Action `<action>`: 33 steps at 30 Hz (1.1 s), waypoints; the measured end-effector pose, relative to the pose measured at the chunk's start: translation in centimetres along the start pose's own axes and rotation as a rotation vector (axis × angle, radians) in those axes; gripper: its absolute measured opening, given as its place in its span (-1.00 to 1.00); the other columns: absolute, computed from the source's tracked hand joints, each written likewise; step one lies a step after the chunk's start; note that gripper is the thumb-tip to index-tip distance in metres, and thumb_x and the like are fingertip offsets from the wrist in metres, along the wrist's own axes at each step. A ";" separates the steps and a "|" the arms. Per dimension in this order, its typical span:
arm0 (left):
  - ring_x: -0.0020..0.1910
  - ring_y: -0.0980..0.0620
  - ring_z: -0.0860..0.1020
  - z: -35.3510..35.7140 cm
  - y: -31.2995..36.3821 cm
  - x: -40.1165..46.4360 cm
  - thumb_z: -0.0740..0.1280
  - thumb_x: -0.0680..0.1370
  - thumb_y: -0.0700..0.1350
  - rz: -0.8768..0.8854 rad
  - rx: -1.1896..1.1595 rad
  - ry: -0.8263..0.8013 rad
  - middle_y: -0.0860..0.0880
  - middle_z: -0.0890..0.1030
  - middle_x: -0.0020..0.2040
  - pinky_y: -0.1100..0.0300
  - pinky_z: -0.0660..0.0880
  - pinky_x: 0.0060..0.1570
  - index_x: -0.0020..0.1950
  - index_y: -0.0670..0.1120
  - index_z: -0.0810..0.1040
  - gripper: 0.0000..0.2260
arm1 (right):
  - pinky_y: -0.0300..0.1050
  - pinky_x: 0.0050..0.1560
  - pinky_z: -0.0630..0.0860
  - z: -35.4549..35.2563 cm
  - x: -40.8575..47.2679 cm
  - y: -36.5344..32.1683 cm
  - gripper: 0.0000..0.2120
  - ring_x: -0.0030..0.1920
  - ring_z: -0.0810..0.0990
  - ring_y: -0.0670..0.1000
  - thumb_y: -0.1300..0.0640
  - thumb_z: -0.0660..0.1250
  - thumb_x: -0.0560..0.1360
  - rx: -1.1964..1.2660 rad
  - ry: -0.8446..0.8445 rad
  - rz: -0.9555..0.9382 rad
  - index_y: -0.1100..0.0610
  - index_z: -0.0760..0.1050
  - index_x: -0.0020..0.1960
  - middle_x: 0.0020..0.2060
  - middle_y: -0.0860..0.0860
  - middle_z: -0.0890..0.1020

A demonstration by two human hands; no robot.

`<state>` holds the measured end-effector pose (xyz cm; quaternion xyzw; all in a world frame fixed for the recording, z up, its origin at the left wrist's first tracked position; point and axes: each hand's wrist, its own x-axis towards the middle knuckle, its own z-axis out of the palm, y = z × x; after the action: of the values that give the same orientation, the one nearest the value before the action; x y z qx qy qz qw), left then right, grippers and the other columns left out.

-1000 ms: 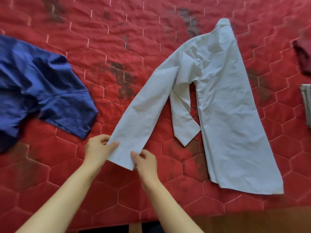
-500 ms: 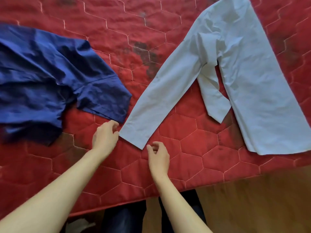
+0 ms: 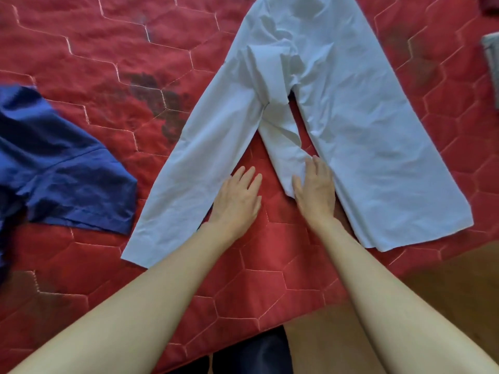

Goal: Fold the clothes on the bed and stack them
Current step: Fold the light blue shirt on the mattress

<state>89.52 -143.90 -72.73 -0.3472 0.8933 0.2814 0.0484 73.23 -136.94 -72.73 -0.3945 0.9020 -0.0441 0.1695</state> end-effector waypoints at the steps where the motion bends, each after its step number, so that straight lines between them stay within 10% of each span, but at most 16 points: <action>1: 0.52 -0.10 0.17 0.2 0.8 1.5 0.17 0.64 -0.08 0.010 0.010 -0.016 -0.10 0.25 0.53 0.02 0.14 0.46 0.52 -0.12 0.25 -0.55 | -0.03 0.39 0.20 -0.2 1.0 0.8 -0.47 0.44 0.24 0.11 0.03 0.21 0.59 -0.038 -0.028 -0.007 0.21 0.22 0.49 0.44 0.12 0.30; 7: 0.08 -0.16 0.47 -1.0 4.6 7.6 0.14 0.64 -0.01 -0.279 -0.128 0.045 -0.17 0.51 0.13 -0.04 0.42 0.06 0.23 -0.13 0.53 -0.70 | -0.07 0.10 0.25 -1.1 4.3 2.1 -0.64 0.17 0.40 0.09 -0.10 0.30 0.51 -0.158 -0.046 0.014 0.09 0.48 0.21 0.14 0.05 0.48; 13: 0.01 -0.08 0.58 -3.9 6.4 9.7 0.18 0.51 0.36 -0.842 -0.977 -0.255 -0.08 0.58 0.06 0.04 0.57 -0.10 0.19 -0.07 0.52 -0.45 | 0.03 0.10 0.42 -2.7 1.8 0.2 -0.90 -0.05 0.59 0.05 0.14 0.34 0.46 0.338 0.018 0.015 0.15 0.55 -0.05 -0.13 0.00 0.64; 18: 0.05 -0.15 0.59 -3.7 6.7 9.8 0.07 0.63 0.20 -0.763 -0.796 -0.239 -0.10 0.56 0.02 -0.07 0.60 0.01 0.08 -0.04 0.50 -0.63 | -0.02 0.34 0.28 -1.1 0.1 2.0 -0.33 0.39 0.30 0.06 -0.06 0.39 0.48 0.079 -0.124 0.138 0.09 0.21 0.48 0.40 0.03 0.33; 25: 0.05 -0.05 0.60 -3.2 5.4 8.5 0.07 0.64 0.17 -0.821 -0.975 -0.217 -0.05 0.58 0.02 -0.01 0.57 0.05 0.33 -0.07 0.46 -0.57 | -0.03 0.15 0.30 -0.7 1.6 2.8 -0.57 0.21 0.40 0.10 -0.19 0.45 0.35 0.054 -0.152 0.220 0.09 0.56 0.05 0.12 0.03 0.49; 30: 0.07 -0.05 0.59 -4.0 4.8 6.2 0.25 0.56 0.23 -0.691 -1.187 -0.356 -0.04 0.54 0.17 0.04 0.57 -0.01 0.37 -0.05 0.41 -0.50 | -0.08 -0.22 0.23 -1.4 -3.0 -1.5 -0.84 -0.22 0.54 0.19 0.14 0.39 0.44 0.275 0.133 0.110 0.17 0.44 -0.21 -0.30 0.12 0.58; 33: -0.11 -0.06 0.59 -4.5 4.3 4.1 0.37 0.53 -0.10 -0.673 -1.154 -0.204 -0.07 0.56 -0.06 0.09 0.59 -0.18 0.17 -0.17 0.47 -0.74 | -0.09 -0.24 0.34 -1.5 -8.1 -5.5 -0.92 -0.27 0.57 0.15 0.32 0.41 0.34 0.384 0.259 -0.019 0.18 0.56 -0.20 -0.32 0.06 0.63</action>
<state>84.14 -146.17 -68.11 -0.5484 0.4339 0.7144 0.0246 81.67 -134.91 -67.92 -0.3544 0.8877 -0.2667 0.1237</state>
